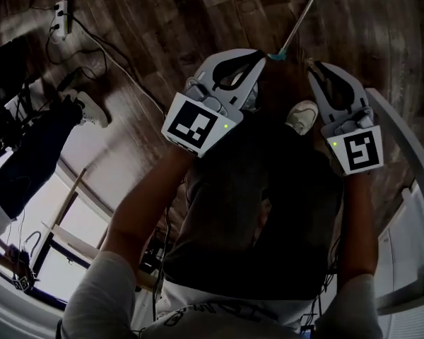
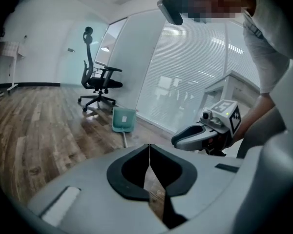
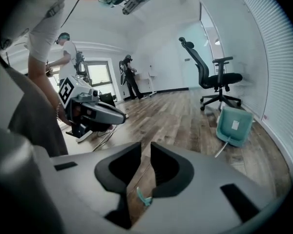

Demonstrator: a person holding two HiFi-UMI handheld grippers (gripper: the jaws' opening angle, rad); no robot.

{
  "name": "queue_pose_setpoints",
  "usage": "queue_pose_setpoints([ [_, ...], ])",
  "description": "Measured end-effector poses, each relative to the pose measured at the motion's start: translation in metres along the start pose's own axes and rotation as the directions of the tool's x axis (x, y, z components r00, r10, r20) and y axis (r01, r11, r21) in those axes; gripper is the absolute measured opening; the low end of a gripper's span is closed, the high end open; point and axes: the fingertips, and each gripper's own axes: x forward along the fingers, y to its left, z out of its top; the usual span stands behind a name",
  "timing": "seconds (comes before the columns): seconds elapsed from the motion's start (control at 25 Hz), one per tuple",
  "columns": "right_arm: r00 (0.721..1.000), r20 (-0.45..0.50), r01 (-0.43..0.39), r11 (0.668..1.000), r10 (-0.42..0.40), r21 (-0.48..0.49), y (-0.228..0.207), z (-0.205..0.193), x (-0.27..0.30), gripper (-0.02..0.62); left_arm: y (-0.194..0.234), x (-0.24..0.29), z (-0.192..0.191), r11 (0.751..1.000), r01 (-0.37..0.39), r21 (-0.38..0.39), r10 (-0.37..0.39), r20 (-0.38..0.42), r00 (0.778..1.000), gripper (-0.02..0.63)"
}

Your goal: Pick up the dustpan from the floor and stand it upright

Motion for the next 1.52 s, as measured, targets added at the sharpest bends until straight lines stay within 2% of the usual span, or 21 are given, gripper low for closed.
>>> queue_pose_setpoints([
  [0.24, 0.996, -0.018, -0.092, 0.996, 0.092, -0.003, 0.011, -0.078, 0.053, 0.078, 0.014, 0.037, -0.071, 0.999, 0.031, 0.012, -0.031, -0.027, 0.999, 0.003],
  [0.44, 0.990, -0.042, -0.138, 0.990, 0.137, -0.032, 0.016, -0.141, 0.089, 0.101, 0.024, 0.073, -0.130, 0.998, 0.059, 0.022, -0.058, -0.068, 0.996, 0.005],
  [0.72, 0.988, -0.082, -0.135, 0.990, 0.130, -0.050, 0.014, -0.223, 0.128, 0.117, 0.024, 0.112, -0.218, 0.994, 0.109, 0.016, -0.105, -0.168, 0.980, 0.059],
  [0.88, 0.980, -0.148, -0.147, 0.986, 0.135, -0.077, 0.019, -0.266, 0.144, 0.130, 0.021, 0.122, -0.257, 0.990, 0.140, -0.013, -0.140, -0.213, 0.967, 0.090],
  [1.16, 0.978, -0.173, -0.135, 0.986, 0.117, -0.094, 0.015, -0.290, 0.165, 0.141, 0.023, 0.133, -0.286, 0.987, 0.154, -0.043, -0.160, -0.241, 0.957, 0.097],
  [1.2, 0.978, -0.174, -0.135, 0.986, 0.117, -0.096, 0.017, -0.290, 0.167, 0.134, 0.023, 0.133, -0.287, 0.987, 0.154, -0.051, -0.162, -0.241, 0.957, 0.097],
  [1.24, 0.977, -0.177, -0.134, 0.987, 0.115, -0.094, 0.018, -0.289, 0.168, 0.093, 0.023, 0.133, -0.288, 0.986, 0.153, -0.062, -0.164, -0.240, 0.957, 0.097],
  [1.4, 0.979, -0.180, -0.118, 0.989, 0.101, -0.086, 0.020, -0.280, 0.160, 0.067, 0.017, 0.130, -0.277, 0.978, 0.158, -0.136, -0.185, -0.215, 0.959, 0.095],
  [1.52, 0.982, -0.163, -0.112, 0.990, 0.097, -0.083, 0.022, -0.259, 0.145, 0.066, 0.008, 0.122, -0.257, 0.976, 0.187, -0.113, -0.207, -0.214, 0.955, 0.095],
])
